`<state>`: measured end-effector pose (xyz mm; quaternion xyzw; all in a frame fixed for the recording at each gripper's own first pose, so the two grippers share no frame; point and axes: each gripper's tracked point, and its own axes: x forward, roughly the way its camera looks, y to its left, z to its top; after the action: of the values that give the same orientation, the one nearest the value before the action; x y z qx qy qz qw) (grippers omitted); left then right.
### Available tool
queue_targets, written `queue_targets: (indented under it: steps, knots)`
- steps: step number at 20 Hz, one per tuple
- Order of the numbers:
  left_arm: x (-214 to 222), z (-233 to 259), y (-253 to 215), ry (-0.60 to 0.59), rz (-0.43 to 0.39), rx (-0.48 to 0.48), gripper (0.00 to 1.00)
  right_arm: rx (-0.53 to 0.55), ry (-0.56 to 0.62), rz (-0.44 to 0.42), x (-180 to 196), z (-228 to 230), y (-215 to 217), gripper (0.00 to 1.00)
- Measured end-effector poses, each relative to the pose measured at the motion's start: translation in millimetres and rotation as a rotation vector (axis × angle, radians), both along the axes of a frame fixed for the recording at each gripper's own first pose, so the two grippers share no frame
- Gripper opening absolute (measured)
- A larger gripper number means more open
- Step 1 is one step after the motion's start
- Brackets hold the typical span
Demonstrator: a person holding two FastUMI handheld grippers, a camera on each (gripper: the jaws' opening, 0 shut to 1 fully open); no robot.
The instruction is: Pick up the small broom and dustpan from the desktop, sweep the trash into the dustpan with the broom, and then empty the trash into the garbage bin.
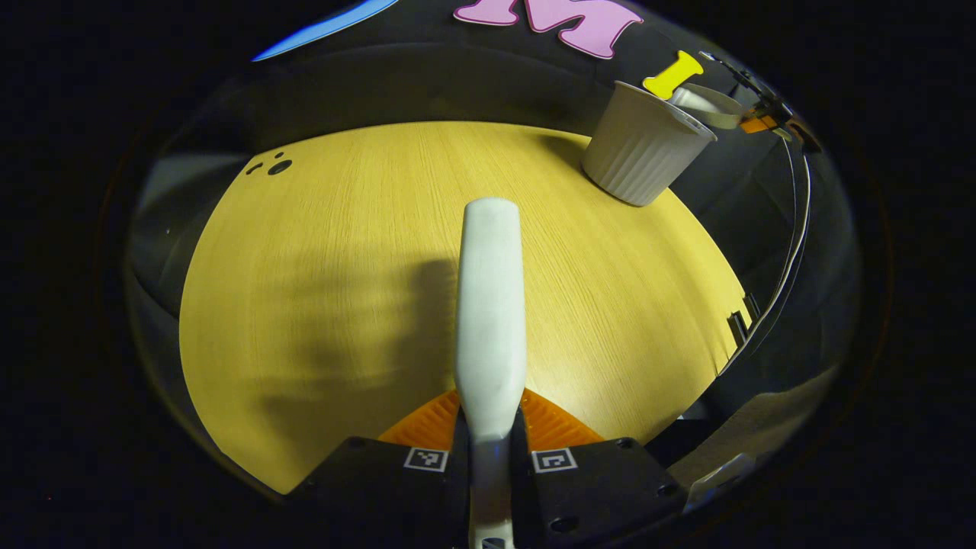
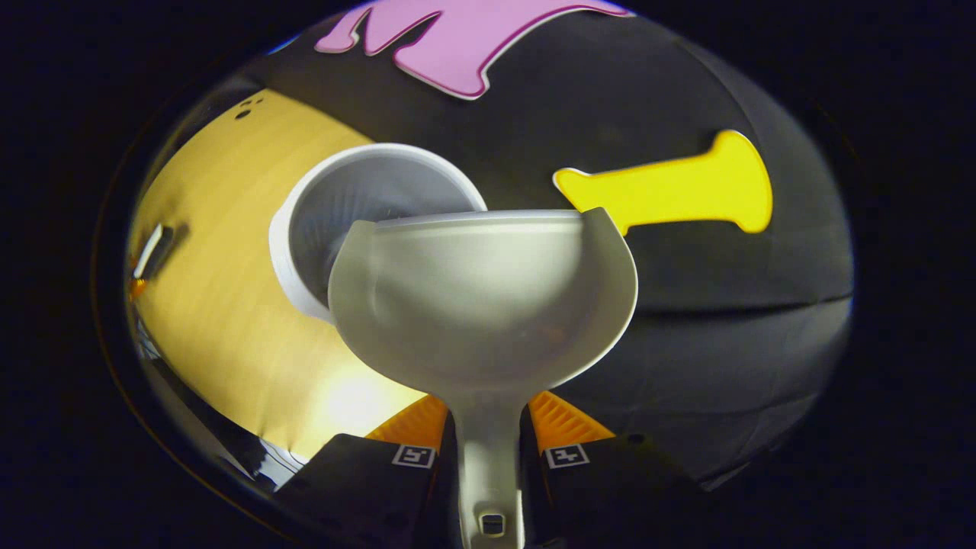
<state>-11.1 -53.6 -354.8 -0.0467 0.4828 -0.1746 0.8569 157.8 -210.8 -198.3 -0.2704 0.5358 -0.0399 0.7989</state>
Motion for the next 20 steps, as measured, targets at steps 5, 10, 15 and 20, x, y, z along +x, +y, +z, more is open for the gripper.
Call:
queue_targets:
  steps: [5,10,15,20]
  knots:
    - [2.4,7.4,-0.7,-0.018,0.011,0.017,0.25,0.240,-0.167,-0.094,-44.5,20.5,23.8,0.37]
    - [2.5,8.1,1.7,-0.015,0.018,0.056,0.26,0.362,-0.184,-0.060,-101.4,17.3,78.0,0.37]
    - [2.7,8.0,4.7,-0.017,0.020,0.088,0.25,0.486,-0.109,-0.021,-161.6,-27.5,158.3,0.35]
    - [3.6,6.3,7.8,-0.022,0.014,0.116,0.26,0.557,-0.014,-0.032,-199.1,-111.1,225.0,0.37]
